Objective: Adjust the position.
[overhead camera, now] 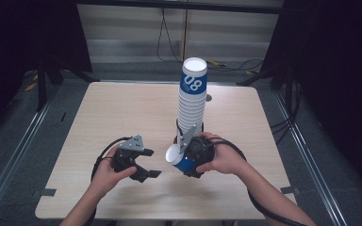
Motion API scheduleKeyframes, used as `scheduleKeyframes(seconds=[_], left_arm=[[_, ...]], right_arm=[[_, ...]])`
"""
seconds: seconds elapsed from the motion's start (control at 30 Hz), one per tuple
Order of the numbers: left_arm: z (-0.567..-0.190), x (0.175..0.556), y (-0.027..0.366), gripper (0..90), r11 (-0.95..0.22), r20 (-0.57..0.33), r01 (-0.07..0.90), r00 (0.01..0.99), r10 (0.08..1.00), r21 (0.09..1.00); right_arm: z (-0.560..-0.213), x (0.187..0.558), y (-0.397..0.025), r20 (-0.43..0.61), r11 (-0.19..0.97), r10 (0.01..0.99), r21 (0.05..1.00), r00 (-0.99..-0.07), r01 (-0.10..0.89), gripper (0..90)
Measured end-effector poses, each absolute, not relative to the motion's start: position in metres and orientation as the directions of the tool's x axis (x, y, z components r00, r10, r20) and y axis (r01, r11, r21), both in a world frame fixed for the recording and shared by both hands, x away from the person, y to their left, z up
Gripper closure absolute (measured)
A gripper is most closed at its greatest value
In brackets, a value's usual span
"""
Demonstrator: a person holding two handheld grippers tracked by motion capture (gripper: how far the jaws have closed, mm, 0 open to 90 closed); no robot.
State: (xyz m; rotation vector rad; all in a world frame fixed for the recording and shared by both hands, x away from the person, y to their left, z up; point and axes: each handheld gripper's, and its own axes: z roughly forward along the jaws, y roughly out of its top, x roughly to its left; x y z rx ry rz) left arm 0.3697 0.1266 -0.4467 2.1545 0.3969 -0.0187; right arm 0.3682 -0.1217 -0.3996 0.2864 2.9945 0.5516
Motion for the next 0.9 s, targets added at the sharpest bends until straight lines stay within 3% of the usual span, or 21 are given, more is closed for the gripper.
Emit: scheduleKeyframes(seconds=[0.9], left_arm=[[-0.442, 0.37, 0.12, 15.9, -0.517, -0.176, 0.278, 0.955, 0.239, 0.809]], right_arm=[[-0.402, 0.369, -0.106, -0.042, 0.942, 0.137, 0.315, -0.99, 0.117, 21.7]])
